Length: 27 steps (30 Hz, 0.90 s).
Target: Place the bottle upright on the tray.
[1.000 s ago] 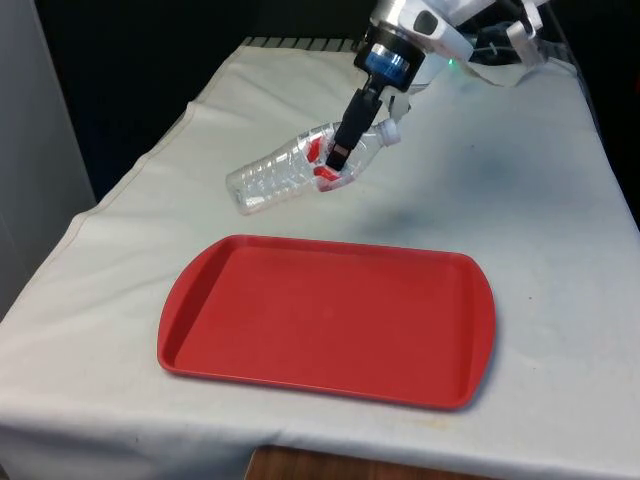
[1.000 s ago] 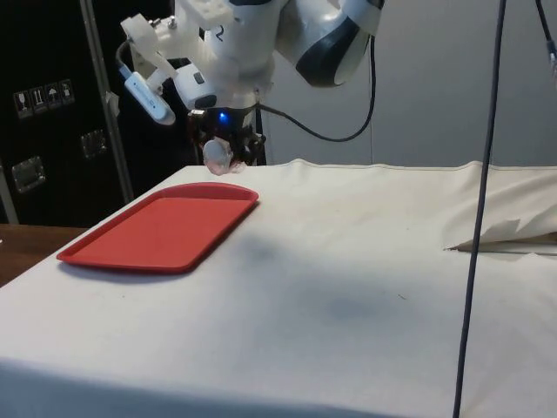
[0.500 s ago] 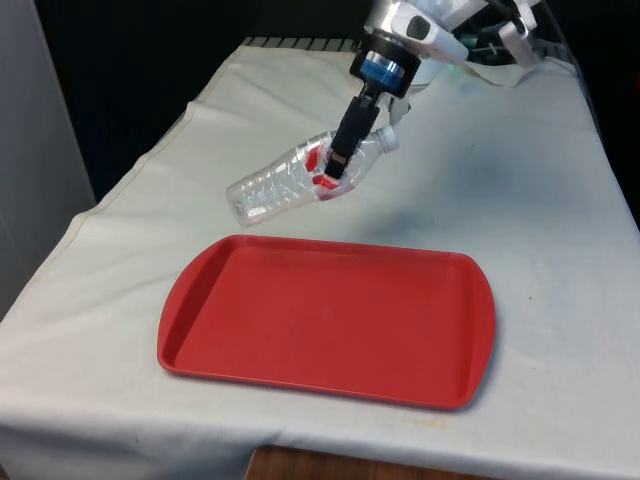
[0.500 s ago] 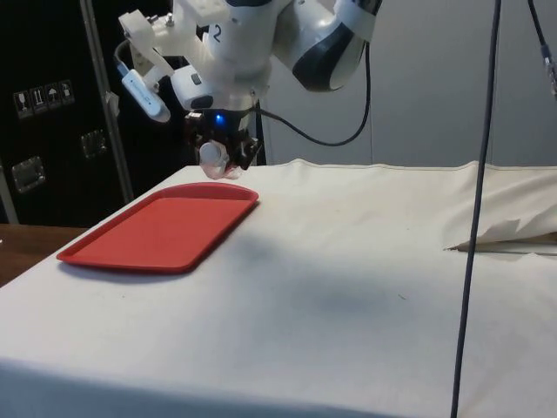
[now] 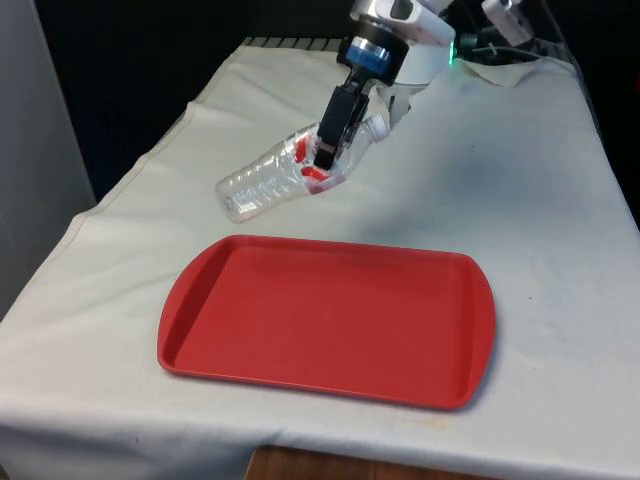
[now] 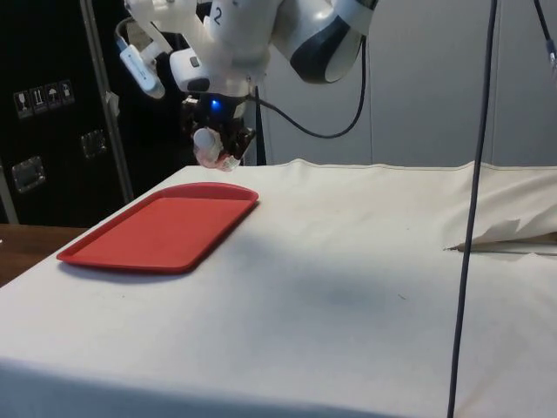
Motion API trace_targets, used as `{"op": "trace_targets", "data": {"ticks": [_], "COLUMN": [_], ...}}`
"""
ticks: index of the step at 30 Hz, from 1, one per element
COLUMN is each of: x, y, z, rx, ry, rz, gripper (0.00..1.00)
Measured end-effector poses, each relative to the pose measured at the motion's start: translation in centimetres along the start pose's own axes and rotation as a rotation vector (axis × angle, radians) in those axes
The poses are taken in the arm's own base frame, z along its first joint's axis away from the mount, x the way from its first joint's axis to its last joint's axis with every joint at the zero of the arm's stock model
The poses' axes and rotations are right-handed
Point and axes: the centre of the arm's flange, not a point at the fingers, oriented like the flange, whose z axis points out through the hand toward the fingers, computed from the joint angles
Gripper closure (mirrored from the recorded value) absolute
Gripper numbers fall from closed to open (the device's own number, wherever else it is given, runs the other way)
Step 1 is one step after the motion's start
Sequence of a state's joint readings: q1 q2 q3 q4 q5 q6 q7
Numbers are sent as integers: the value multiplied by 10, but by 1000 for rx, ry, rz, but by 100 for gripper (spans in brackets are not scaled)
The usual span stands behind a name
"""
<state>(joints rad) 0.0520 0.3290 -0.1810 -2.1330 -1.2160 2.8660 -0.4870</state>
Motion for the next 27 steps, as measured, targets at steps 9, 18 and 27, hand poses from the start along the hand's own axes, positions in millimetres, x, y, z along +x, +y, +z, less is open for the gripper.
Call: {"op": "trace_targets", "data": {"ticks": [9,18,27], "x": [-9,-20,-24], "y": [8,18,29], "z": [-1,-3,-10], "rx": [-16,-38,-60], "ry": [24,47,62], "rz": [44,90,127], "gripper": [87,87,87]}}
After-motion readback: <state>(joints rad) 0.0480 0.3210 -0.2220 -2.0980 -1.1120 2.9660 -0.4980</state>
